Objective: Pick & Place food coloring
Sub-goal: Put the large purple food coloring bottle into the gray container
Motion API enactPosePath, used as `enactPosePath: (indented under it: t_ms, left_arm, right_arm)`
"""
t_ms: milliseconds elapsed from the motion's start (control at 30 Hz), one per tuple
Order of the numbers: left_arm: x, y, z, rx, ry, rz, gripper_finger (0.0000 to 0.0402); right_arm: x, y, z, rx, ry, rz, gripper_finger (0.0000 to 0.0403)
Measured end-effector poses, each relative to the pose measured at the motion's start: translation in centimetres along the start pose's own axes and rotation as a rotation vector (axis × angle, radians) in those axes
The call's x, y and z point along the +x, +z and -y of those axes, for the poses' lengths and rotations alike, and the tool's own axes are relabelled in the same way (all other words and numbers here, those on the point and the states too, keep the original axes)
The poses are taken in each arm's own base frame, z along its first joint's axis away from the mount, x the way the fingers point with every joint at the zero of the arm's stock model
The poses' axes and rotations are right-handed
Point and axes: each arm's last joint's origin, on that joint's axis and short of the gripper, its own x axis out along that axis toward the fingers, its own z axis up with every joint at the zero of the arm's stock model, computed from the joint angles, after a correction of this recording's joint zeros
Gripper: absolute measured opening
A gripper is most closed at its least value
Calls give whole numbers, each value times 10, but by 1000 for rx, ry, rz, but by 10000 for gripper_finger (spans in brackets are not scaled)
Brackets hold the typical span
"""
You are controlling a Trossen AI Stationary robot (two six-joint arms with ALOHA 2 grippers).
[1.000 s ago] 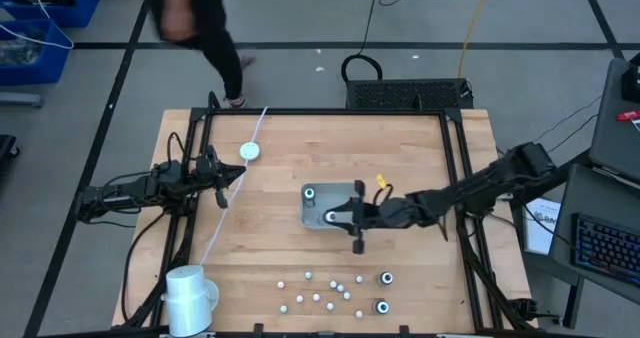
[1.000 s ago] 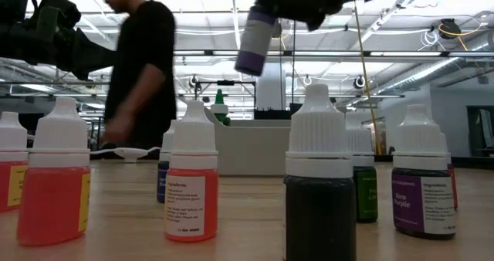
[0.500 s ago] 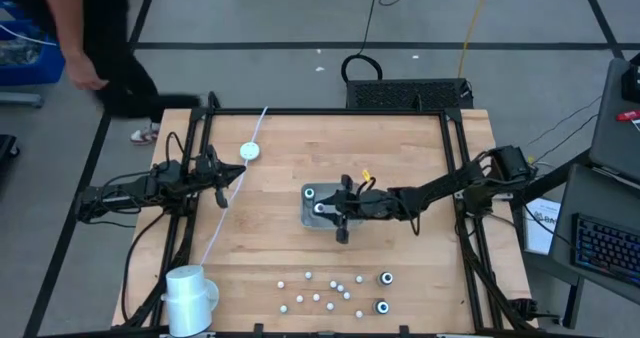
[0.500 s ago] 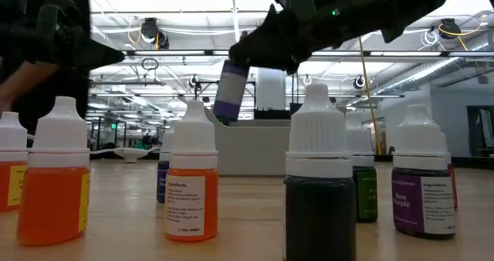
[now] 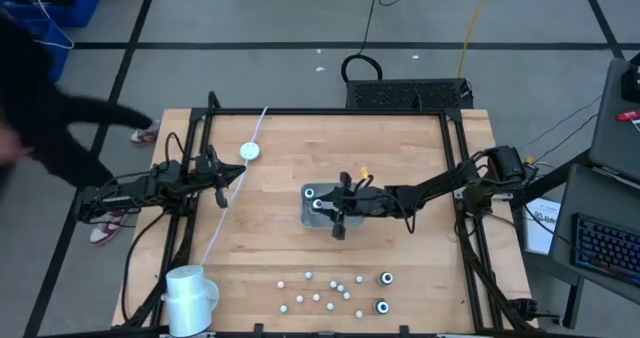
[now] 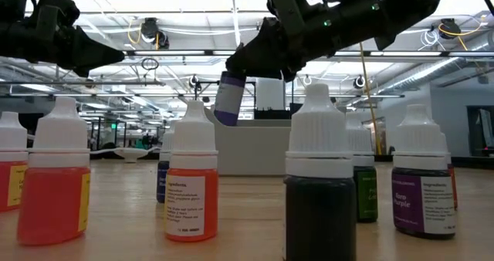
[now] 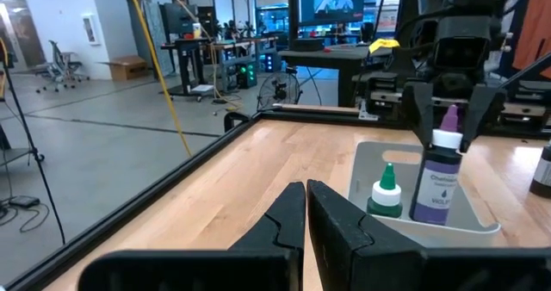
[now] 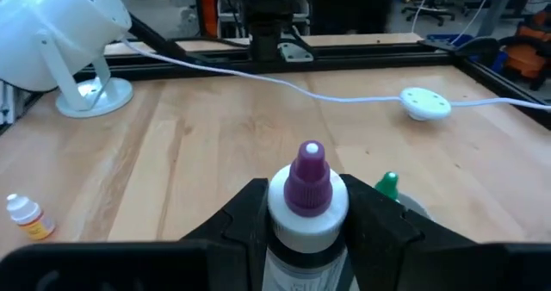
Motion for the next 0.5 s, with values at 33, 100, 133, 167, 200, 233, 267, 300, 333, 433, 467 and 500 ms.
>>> enactPosePath:
  t_ms: [33,100,133,167,200,233,267,300,333,433,467,500]
  left_arm:
    - [0,0,0,0,0,1,21]
    - [0,0,0,0,-1,0,21]
    - [0,0,0,0,0,1,21]
    - [0,0,0,0,0,1,21]
    - [0,0,0,0,0,1,21]
    - [0,0,0,0,-1,1,21]
    - [0,0,0,0,0,1,21]
    - [0,0,0,0,0,1,21]
    - [0,0,0,0,0,1,21]
    - [0,0,0,0,0,2,21]
    - [0,0,0,0,0,2,21]
    - [0,0,0,-1,-1,2,21]
  right_arm:
    - [1,2,-1,-3,0,-7,110]
    - [3,7,-2,-16,0,-17,110]
    - [4,9,-2,-23,-1,-25,110]
    - [4,10,-2,-29,-4,-30,110]
    - [5,10,-3,-32,-4,-32,110]
    - [6,10,-3,-32,-5,-33,110]
    - [8,10,-3,-34,-5,-34,110]
    - [9,8,-3,-36,-5,-39,110]
    - [10,6,-3,-38,-6,-46,110]
    - [18,-3,-3,-44,-12,-74,110]
    - [20,-6,-3,-46,-13,-82,110]
    - [22,-9,-2,-46,-16,-86,110]
